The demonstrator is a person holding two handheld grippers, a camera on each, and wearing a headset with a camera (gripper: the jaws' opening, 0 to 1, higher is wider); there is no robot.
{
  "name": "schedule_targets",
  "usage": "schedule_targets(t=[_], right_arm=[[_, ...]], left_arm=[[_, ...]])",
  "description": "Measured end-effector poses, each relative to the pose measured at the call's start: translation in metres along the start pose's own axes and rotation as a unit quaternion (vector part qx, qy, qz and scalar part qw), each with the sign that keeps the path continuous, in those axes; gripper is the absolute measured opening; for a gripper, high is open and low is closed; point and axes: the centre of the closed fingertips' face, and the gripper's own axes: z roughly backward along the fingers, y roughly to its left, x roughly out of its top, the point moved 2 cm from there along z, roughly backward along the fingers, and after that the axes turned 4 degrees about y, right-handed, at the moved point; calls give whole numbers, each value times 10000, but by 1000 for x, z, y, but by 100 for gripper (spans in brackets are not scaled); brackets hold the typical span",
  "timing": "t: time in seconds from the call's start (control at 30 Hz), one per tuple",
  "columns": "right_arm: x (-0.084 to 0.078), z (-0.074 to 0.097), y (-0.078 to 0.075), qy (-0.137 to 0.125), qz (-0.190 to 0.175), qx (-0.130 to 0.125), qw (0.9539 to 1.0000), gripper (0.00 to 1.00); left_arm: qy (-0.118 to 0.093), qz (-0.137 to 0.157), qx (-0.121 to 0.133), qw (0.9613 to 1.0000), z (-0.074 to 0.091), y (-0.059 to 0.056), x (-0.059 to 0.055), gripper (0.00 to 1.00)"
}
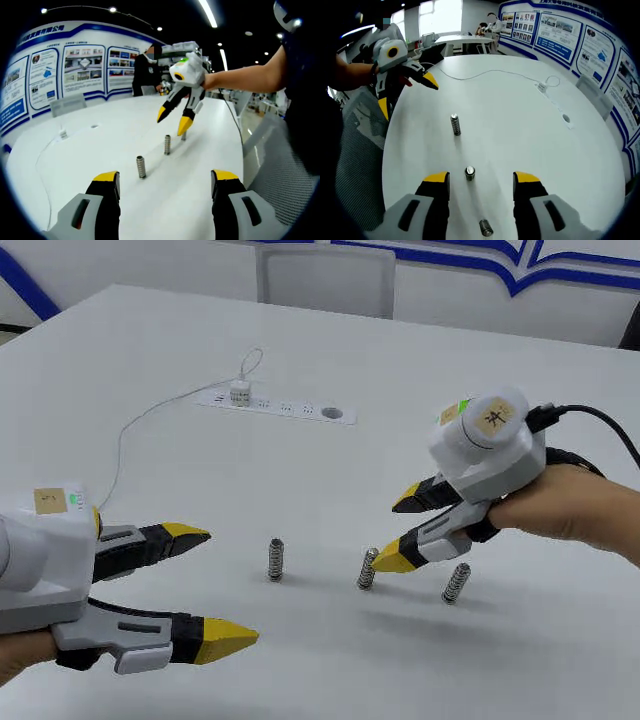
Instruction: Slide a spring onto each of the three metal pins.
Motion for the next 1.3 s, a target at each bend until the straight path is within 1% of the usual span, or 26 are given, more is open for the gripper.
schedule_targets(t=[0.2,0.3,0.43,0.73,0.97,1.03,1.13,1.3], right_arm=[[-13,15,-1,-157,-212,-164,9995,54],[-19,22,-3,-273,-366,-251,9986,55],[-25,31,-3,-373,-466,-361,9976,57],[-41,54,1,-740,-697,-637,9928,61],[-59,66,10,-881,-804,-764,9899,64],[-62,69,12,-914,-813,-786,9894,65],[-64,74,17,-1041,-805,-836,9878,66],[-68,77,28,-1185,-792,-886,9858,68]], left_arm=[[8,6,1,10000,-1,1,0,77],[21,-1,1,10000,-1,1,0,77],[15,-7,10,10000,-1,1,2,78],[2,10,58,10000,0,2,2,79],[-16,21,85,10000,1,1,2,80],[-16,21,87,10000,1,0,2,80],[-14,4,88,10000,1,-1,2,80],[-44,1,112,9999,3,-2,5,80]])
